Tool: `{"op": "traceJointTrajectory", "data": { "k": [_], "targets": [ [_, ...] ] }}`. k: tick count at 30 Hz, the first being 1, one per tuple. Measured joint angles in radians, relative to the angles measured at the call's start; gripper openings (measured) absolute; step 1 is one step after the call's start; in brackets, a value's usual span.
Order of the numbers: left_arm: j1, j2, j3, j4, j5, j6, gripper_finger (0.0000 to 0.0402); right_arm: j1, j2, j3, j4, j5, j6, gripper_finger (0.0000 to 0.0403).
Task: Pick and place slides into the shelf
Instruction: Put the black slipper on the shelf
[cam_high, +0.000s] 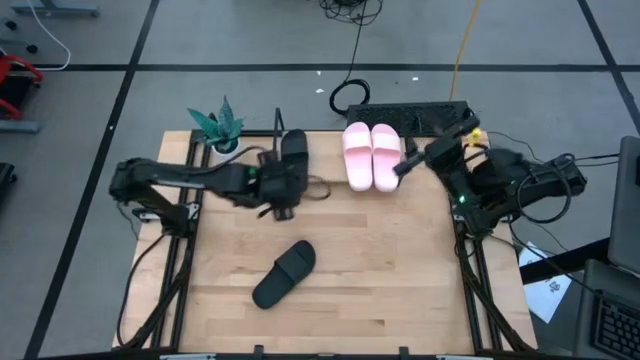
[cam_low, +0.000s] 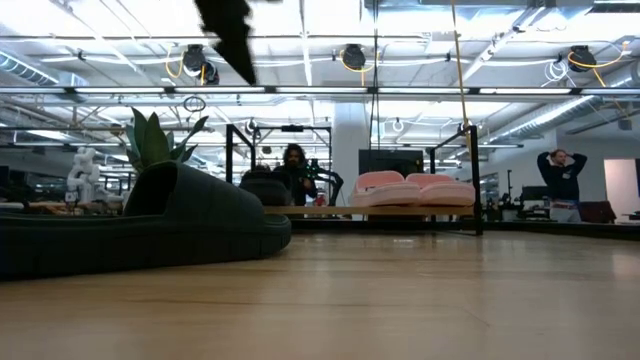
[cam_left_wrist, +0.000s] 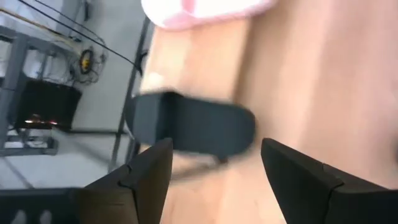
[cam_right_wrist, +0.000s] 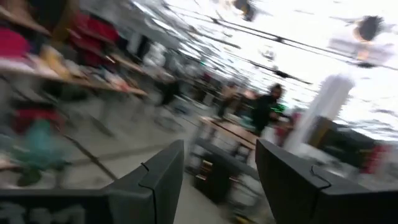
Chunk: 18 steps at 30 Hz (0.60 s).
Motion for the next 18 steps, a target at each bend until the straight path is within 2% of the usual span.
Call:
{"op": "traceJointTrajectory", "data": {
  "k": [2,7,10,13,18],
  "targets": [
    [-0.056,-0.048,0.0,-0.084,0.001,-0.067,0.0251,0.033,0.034,0.0,-0.01,-0.043,0.071,0.0189],
    [-0.173,-0.158,0.0,-0.371,-0.009,-0.263,0.025,0.152,0.18,0.001,-0.013,-0.128,0.117,0.0189],
    [-0.233,-0.214,-0.001,-0.55,-0.009,-0.398,0.025,0.214,0.308,0.026,0.017,-0.125,0.133,0.0189],
    [-0.31,-0.308,-0.043,-0.51,0.023,-0.419,0.025,0.254,0.453,0.108,0.065,-0.125,0.177,0.0189],
    [-0.406,-0.441,-0.125,-0.532,0.036,-0.456,0.025,0.274,0.701,0.356,0.073,-0.123,0.209,0.0189]
  ]
}}
